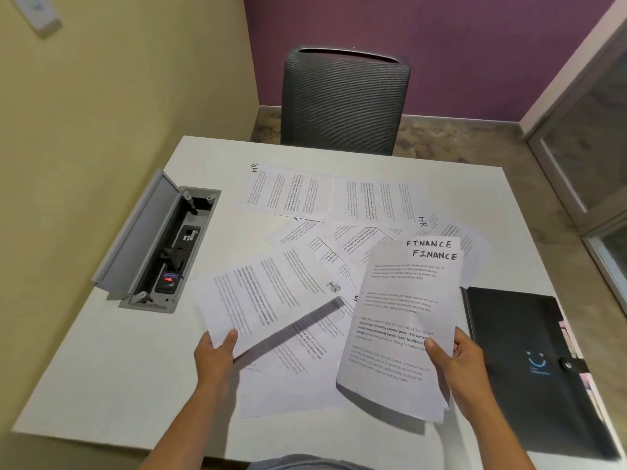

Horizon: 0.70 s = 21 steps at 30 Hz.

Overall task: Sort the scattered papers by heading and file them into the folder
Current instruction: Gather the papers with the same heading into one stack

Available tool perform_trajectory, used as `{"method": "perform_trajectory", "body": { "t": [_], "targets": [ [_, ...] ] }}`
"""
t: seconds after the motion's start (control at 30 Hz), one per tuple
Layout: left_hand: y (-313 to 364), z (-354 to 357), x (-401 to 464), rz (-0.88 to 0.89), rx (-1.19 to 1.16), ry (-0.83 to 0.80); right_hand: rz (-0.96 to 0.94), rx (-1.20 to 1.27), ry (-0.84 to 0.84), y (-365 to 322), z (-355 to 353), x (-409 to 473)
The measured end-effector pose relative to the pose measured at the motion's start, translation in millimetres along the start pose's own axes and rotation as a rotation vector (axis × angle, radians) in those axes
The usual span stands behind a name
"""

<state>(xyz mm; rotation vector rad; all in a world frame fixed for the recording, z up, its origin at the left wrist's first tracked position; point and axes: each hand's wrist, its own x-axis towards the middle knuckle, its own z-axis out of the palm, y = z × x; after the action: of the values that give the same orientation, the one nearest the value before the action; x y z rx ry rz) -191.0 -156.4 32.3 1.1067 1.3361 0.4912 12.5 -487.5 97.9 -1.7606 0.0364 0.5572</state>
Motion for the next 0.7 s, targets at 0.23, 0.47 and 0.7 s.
{"method": "perform_trajectory", "body": {
  "t": [0.23,0.47,0.7],
  "targets": [
    [-31,1,2,-0.044,0.299,-0.05,0.022,0.045,0.044,4,-17,-5],
    [-37,5,13,-0.01,0.618,0.091,0.045,0.047,0.057,4,-19,-10],
    [-18,23,16,0.114,0.846,0.135,0.04,0.051,0.032,-2,-17,-13]
  ]
}}
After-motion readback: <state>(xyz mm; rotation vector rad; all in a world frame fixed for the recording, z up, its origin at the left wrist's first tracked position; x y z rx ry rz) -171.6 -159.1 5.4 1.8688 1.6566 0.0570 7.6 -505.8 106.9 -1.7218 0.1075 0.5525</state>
